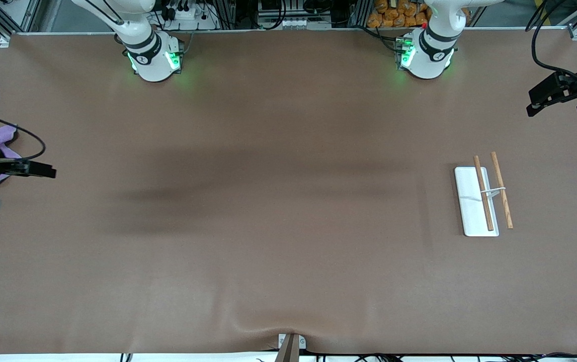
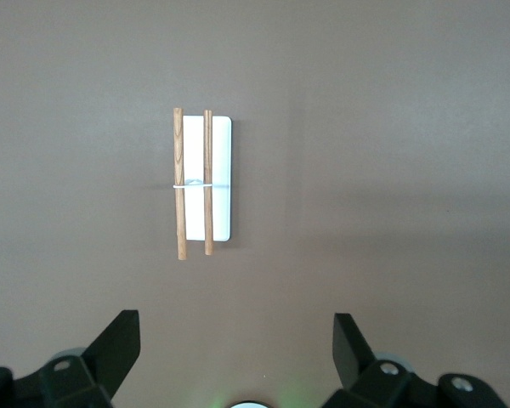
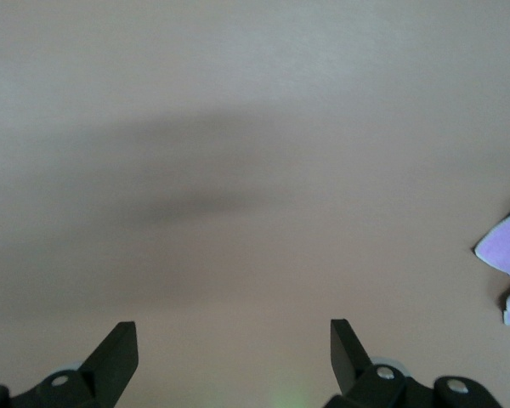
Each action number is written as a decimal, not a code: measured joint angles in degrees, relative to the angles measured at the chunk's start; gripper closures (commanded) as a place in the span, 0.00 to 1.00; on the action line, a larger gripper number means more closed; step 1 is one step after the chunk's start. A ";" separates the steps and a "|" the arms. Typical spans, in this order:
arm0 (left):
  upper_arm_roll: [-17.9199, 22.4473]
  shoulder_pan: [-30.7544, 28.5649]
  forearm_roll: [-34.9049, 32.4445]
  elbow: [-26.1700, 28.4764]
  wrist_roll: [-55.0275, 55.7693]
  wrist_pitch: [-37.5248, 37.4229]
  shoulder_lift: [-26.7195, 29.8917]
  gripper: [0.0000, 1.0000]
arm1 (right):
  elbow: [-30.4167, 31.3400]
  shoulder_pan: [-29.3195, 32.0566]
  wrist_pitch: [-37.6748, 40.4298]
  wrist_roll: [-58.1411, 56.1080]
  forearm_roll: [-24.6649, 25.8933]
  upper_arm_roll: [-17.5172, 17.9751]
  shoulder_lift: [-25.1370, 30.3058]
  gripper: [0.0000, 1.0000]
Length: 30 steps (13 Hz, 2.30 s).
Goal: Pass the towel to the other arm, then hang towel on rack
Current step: 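Move the right gripper down to the purple towel, then grasp the purple towel corner with the right gripper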
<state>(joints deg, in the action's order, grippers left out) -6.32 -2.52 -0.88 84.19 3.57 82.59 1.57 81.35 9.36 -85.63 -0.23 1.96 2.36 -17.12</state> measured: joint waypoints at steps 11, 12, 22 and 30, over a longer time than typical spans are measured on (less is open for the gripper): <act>-0.61 0.28 0.00 0.01 0.00 0.15 -0.37 0.00 | 0.39 16.86 -2.93 -6.34 6.06 -0.43 -8.56 0.00; -0.63 0.28 0.00 0.02 0.00 0.15 -0.37 0.00 | 0.67 19.06 -3.20 -7.64 6.07 -0.46 -9.12 0.00; -0.75 0.24 0.00 0.04 0.00 -0.12 -0.32 0.00 | 2.20 31.49 -22.33 -35.61 11.39 -0.57 -19.65 0.00; -0.50 0.06 0.00 0.03 0.00 -1.50 0.79 0.00 | 2.41 35.23 -24.51 -43.60 20.61 -0.58 -22.13 0.19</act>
<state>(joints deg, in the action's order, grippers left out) -6.82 -2.45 -0.87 84.22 3.57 81.09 2.37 83.76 44.58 -110.14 -43.83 22.56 1.77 -39.25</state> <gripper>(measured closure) 0.000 0.044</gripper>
